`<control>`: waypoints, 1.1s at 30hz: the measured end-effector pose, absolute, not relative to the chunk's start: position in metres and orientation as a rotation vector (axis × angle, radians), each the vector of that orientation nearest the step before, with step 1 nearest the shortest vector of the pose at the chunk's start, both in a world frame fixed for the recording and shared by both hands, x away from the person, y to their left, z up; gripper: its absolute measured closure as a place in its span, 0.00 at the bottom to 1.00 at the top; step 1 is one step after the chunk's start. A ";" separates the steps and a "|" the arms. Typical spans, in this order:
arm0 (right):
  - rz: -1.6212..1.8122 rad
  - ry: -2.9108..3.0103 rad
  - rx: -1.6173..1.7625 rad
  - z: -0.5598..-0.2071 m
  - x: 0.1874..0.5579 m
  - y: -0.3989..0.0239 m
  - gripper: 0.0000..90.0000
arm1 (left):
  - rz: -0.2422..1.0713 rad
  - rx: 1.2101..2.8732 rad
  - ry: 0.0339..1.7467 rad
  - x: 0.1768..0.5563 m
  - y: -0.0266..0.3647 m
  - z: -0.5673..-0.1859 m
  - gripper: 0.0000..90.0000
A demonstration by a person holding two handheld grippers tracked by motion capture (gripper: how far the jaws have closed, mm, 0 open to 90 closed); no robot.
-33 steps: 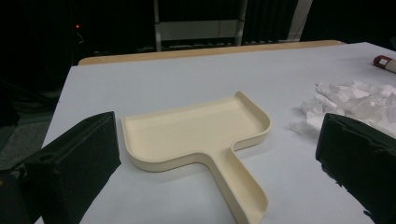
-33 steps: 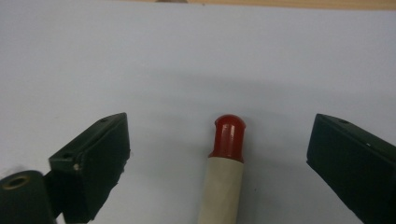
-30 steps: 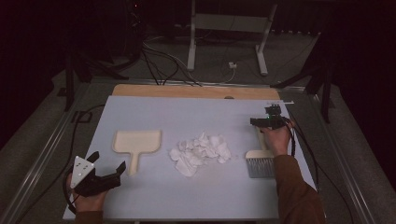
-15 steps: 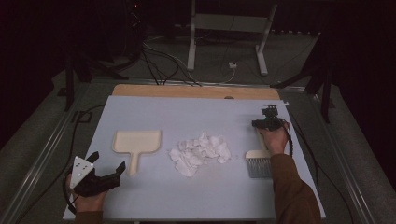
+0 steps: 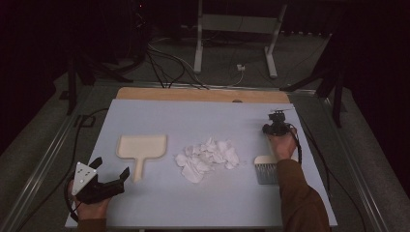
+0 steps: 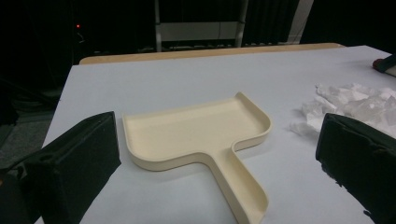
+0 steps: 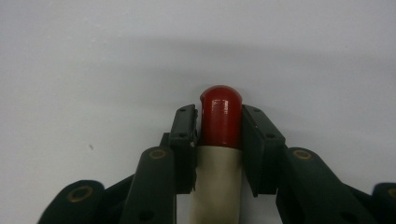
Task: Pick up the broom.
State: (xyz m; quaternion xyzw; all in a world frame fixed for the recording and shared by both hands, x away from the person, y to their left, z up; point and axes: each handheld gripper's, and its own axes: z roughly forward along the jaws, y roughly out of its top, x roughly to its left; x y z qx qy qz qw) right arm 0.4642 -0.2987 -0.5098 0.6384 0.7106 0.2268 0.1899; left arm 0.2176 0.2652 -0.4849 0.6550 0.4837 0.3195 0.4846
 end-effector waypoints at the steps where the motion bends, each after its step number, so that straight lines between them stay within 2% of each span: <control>1: 0.637 1.996 1.787 -0.509 0.464 -0.298 0.76 | 0.778 1.595 1.178 0.218 0.265 -0.485 0.01; 18: 0.767 1.926 1.690 -0.477 0.444 -0.300 0.76 | 0.778 1.609 1.179 0.219 0.263 -0.486 0.01; 33: 0.942 1.848 1.584 -0.432 0.405 -0.307 0.76 | 0.778 1.629 1.177 0.220 0.260 -0.487 0.01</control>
